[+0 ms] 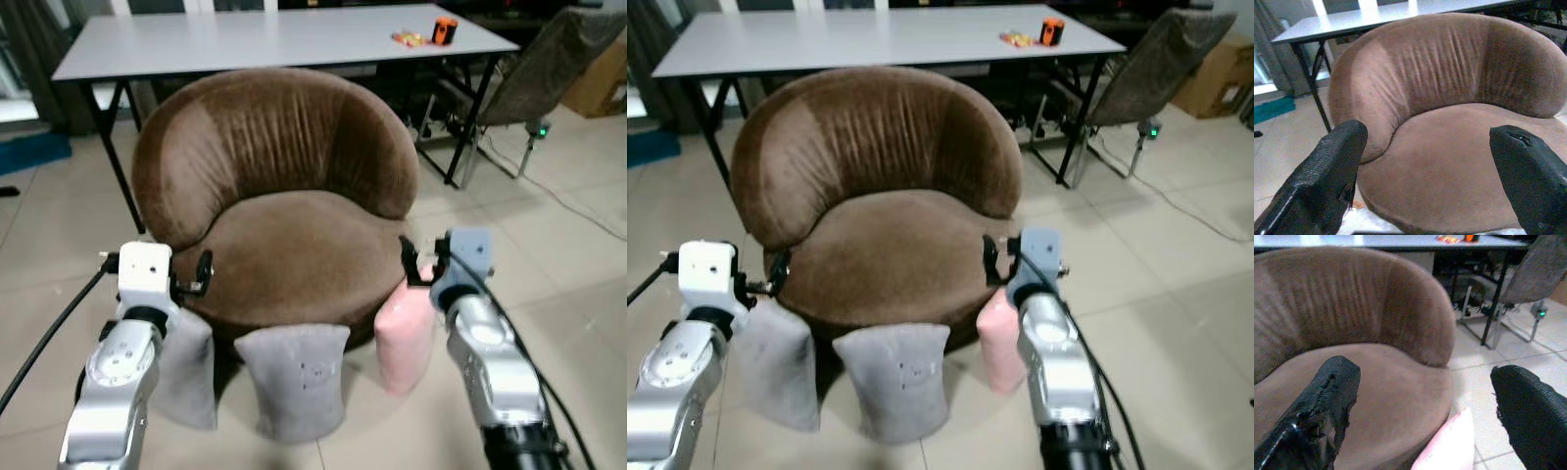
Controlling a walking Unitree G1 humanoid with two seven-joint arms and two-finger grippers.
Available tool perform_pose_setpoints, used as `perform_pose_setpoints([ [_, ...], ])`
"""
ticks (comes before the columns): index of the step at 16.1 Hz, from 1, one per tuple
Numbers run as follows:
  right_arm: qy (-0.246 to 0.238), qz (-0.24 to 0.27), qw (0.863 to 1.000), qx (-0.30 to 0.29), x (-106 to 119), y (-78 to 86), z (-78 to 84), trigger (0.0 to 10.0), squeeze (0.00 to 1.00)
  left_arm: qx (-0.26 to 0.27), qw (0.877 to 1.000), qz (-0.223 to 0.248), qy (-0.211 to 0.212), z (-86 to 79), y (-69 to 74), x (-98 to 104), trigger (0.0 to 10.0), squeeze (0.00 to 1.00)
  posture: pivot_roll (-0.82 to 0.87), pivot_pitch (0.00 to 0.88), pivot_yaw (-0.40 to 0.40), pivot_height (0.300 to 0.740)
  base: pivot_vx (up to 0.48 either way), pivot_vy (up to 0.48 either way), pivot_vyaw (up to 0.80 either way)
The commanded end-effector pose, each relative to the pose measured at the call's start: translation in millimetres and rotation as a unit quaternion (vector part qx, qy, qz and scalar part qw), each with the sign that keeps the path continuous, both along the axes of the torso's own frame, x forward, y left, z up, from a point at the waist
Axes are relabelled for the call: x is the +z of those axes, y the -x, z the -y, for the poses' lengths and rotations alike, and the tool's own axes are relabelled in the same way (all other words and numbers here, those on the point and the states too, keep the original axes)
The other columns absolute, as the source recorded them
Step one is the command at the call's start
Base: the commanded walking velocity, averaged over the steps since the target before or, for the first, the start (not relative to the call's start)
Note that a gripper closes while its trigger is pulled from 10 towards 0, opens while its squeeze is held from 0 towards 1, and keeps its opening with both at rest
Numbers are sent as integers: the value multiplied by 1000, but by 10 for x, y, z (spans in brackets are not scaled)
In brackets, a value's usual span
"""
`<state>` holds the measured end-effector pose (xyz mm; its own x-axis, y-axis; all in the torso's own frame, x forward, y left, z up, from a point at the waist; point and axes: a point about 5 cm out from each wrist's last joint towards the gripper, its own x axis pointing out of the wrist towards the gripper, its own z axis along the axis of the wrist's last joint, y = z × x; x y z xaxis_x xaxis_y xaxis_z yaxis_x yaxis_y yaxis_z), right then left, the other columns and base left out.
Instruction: Move the pillow to the sofa from floor
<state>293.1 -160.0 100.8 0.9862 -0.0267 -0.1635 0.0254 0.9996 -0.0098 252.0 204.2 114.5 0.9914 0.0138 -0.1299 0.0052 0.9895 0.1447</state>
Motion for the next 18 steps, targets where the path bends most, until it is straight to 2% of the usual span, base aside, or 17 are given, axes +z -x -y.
perform_pose_setpoints([
  [1, 3, -4, 1000, -14, -23, 7, 83, 10000, 0, -5, 1000, 6, 3, 52, -22, 17, 10000, 0, -45, 0, 4, 740, 0, 0, 0],
  [3, 7, 2, 1000, -5, -2, -8, 63, 10000, 0, -7, 1000, 9, -9, 46, -31, 27, 10000, 0, -42, 0, 0, 740, 0, 0, 300],
  [5, 5, 3, 1000, -2, 6, -22, 48, 10000, 0, -5, 1000, 10, -11, 43, -40, 34, 10000, 0, -38, 0, -2, 740, 0, -461, 800],
  [10, -37, -3, 999, -8, -10, -35, 32, 10000, 0, -1, 1000, 12, -17, 18, -55, 41, 10000, 0, -37, 0, 2, 740, 0, -480, 0],
  [14, -22, -12, 1000, -7, -30, -36, 44, 10000, 0, -2, 1000, 14, -19, 28, -66, 46, 10000, 0, -33, 0, 3, 740, 0, -480, 0],
  [18, -42, -9, 999, 2, -23, -42, 14, 10000, 0, -1, 1000, 14, -20, 14, -59, 43, 10000, 0, -30, 0, 2, 740, 0, -480, 0],
])
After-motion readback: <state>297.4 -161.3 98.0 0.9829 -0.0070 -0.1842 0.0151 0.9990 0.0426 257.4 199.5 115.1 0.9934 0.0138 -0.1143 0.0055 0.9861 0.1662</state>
